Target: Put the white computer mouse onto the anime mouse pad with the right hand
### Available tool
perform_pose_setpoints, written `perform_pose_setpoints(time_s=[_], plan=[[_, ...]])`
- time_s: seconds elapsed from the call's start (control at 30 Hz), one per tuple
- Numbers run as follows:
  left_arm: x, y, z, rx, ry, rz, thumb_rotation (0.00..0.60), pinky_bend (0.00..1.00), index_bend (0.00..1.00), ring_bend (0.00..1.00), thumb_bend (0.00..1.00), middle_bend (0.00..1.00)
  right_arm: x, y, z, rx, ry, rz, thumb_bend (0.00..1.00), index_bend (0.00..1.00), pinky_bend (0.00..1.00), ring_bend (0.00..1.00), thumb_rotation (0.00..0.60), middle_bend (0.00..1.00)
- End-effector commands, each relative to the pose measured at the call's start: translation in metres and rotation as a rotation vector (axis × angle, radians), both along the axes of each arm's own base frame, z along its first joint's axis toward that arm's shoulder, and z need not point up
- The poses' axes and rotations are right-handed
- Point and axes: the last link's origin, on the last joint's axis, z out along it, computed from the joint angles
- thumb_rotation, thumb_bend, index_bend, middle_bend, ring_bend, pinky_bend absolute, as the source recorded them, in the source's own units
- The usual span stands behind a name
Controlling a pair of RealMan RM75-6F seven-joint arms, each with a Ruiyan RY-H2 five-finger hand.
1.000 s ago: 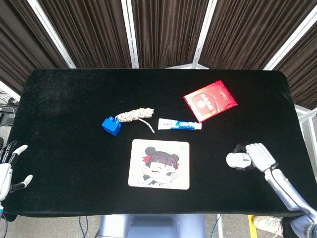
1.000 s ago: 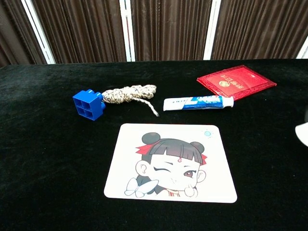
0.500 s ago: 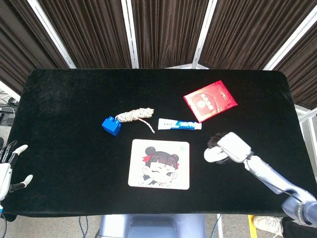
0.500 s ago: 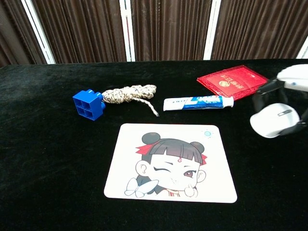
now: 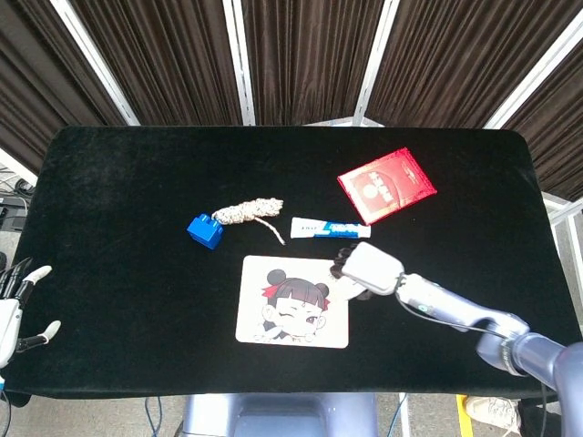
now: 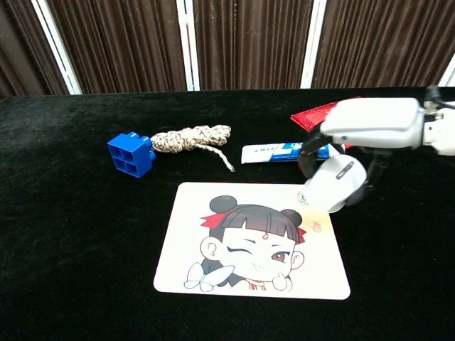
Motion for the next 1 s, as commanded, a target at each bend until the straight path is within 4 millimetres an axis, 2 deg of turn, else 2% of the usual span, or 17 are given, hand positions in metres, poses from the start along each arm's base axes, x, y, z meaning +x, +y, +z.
perform_pose_setpoints(time_s=[0.03, 0.27, 0.6, 1.0], plan=[[0.000, 0.000, 0.000, -0.002, -0.001, 0.001, 0.600, 0.00, 0.16, 0.00, 0.25, 0.00, 0.013, 0.000, -0.013, 0.029, 0.030, 0.057, 0.13, 0.65, 0.61, 0.36, 0.600, 0.58], [-0.001, 0.001, 0.000, -0.004, -0.001, 0.002, 0.600, 0.00, 0.16, 0.00, 0.25, 0.00, 0.031, 0.002, -0.030, 0.079, 0.061, 0.156, 0.13, 0.65, 0.61, 0.36, 0.600, 0.58], [-0.001, 0.001, 0.000, -0.005, 0.000, 0.005, 0.600, 0.00, 0.16, 0.00, 0.25, 0.00, 0.046, 0.007, -0.055, 0.134, 0.116, 0.290, 0.13, 0.65, 0.59, 0.36, 0.600, 0.58], [-0.001, 0.001, 0.000, -0.005, -0.005, 0.004, 0.600, 0.00, 0.16, 0.00, 0.25, 0.00, 0.062, 0.013, -0.072, 0.158, 0.115, 0.373, 0.13, 0.65, 0.56, 0.36, 0.600, 0.58]])
